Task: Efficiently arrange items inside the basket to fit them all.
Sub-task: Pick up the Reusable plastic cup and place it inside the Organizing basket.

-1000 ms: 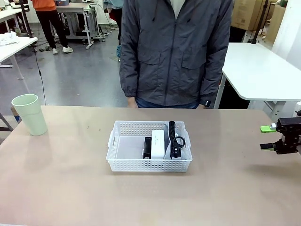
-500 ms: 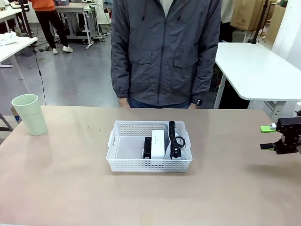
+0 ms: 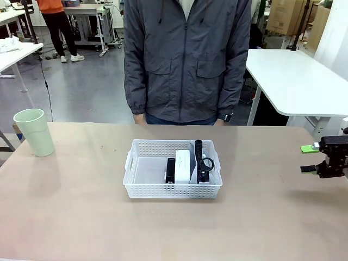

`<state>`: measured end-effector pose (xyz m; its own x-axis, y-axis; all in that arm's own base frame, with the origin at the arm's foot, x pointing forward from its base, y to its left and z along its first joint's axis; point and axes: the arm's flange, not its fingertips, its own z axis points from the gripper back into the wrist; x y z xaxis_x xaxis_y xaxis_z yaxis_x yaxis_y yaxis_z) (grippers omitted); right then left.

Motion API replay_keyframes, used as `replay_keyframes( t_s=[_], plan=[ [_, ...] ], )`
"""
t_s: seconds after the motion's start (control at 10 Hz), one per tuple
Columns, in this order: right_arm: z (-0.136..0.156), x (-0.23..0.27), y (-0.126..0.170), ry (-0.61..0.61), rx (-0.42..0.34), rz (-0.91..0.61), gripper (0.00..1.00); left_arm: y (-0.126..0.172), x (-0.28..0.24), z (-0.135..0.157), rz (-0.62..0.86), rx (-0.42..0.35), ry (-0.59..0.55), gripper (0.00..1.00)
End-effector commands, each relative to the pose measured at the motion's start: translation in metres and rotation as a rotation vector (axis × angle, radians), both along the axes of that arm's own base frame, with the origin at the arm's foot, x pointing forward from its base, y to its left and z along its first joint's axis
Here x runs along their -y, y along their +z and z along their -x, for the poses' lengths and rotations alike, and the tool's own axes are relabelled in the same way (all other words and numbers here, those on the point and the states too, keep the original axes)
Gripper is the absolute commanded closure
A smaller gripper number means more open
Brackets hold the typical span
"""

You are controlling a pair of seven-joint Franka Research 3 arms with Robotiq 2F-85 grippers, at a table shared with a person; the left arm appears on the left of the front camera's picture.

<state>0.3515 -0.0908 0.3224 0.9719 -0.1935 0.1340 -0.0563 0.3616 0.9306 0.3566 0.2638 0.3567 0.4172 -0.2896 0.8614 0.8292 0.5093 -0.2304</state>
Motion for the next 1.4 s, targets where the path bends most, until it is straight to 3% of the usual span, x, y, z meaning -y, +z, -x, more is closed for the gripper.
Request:
replay_keyframes(
  t_s=[0.0, 0.1, 0.5, 0.6, 0.7, 0.8, 1.0, 1.3],
  plan=[
    [0.003, 0.001, 0.003, 0.010, -0.011, -0.001, 0.00, -0.001, -0.018, -0.026, 0.106, 0.050, 0.196, 0.00],
    [0.003, 0.001, 0.003, 0.010, -0.011, -0.001, 0.00, 0.000, 0.000, 0.000, 0.000, 0.000, 0.000, 0.00],
    [0.003, 0.001, 0.003, 0.010, -0.011, -0.001, 0.00, 0.000, 0.000, 0.000, 0.000, 0.000, 0.000, 0.00],
    [0.003, 0.001, 0.003, 0.010, -0.011, -0.001, 0.00, -0.003, -0.004, -0.007, 0.004, -0.012, 0.018, 0.00],
    [0.003, 0.001, 0.003, 0.010, -0.011, -0.001, 0.00, -0.007, -0.008, -0.025, -0.006, 0.035, 0.025, 0.00],
    [0.003, 0.001, 0.003, 0.010, -0.011, -0.001, 0.00, -0.018, -0.015, -0.047, -0.049, 0.049, -0.041, 0.00],
    [0.003, 0.001, 0.003, 0.010, -0.011, -0.001, 0.00, -0.041, -0.024, -0.076, -0.075, 0.037, -0.048, 0.00],
    [0.003, 0.001, 0.003, 0.010, -0.011, -0.001, 0.00, -0.053, -0.022, -0.097, -0.100, 0.097, -0.105, 0.00]
  ],
)
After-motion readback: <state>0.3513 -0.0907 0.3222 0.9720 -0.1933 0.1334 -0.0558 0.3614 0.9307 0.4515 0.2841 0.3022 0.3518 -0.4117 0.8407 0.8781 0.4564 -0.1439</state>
